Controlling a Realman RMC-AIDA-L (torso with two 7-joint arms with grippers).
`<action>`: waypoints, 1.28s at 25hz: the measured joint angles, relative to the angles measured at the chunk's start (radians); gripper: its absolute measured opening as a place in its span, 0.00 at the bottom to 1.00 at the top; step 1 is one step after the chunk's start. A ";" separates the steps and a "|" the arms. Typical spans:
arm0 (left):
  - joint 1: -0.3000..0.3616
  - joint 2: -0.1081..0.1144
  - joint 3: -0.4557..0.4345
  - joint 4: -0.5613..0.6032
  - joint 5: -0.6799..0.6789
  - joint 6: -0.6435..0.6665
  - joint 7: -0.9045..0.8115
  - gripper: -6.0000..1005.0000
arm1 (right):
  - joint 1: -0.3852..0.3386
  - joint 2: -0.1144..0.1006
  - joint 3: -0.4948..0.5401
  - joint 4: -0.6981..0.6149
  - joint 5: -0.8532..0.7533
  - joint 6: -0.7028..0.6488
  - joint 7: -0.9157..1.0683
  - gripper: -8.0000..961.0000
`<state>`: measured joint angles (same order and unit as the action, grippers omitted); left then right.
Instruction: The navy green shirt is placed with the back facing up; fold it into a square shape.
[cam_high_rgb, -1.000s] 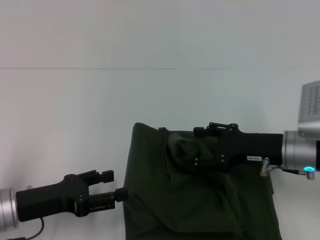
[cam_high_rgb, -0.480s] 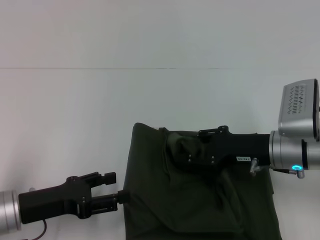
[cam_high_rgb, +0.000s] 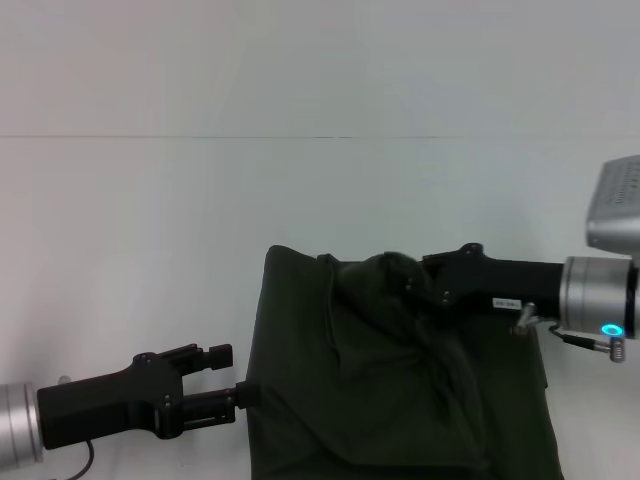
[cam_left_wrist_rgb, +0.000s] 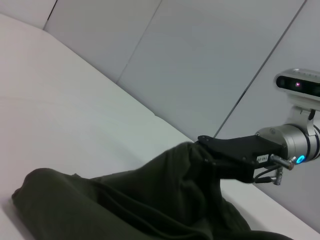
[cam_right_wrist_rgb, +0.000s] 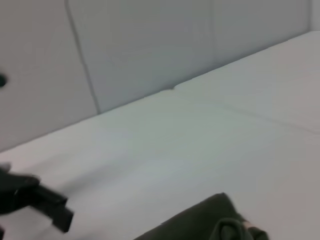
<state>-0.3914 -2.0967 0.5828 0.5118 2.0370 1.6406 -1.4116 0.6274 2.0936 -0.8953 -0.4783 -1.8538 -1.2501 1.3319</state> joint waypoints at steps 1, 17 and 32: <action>0.000 0.000 0.000 0.000 0.000 0.000 0.000 0.82 | -0.011 -0.001 0.012 -0.001 0.012 -0.001 0.006 0.22; -0.009 -0.012 -0.002 0.001 -0.005 -0.013 0.018 0.82 | -0.107 -0.003 0.240 0.103 0.052 0.072 0.039 0.15; -0.002 -0.015 -0.030 -0.001 -0.010 -0.007 0.023 0.82 | -0.173 -0.006 0.434 0.129 0.052 0.076 0.132 0.19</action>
<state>-0.3935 -2.1120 0.5530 0.5108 2.0267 1.6334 -1.3884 0.4540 2.0874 -0.4616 -0.3492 -1.8018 -1.1737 1.4639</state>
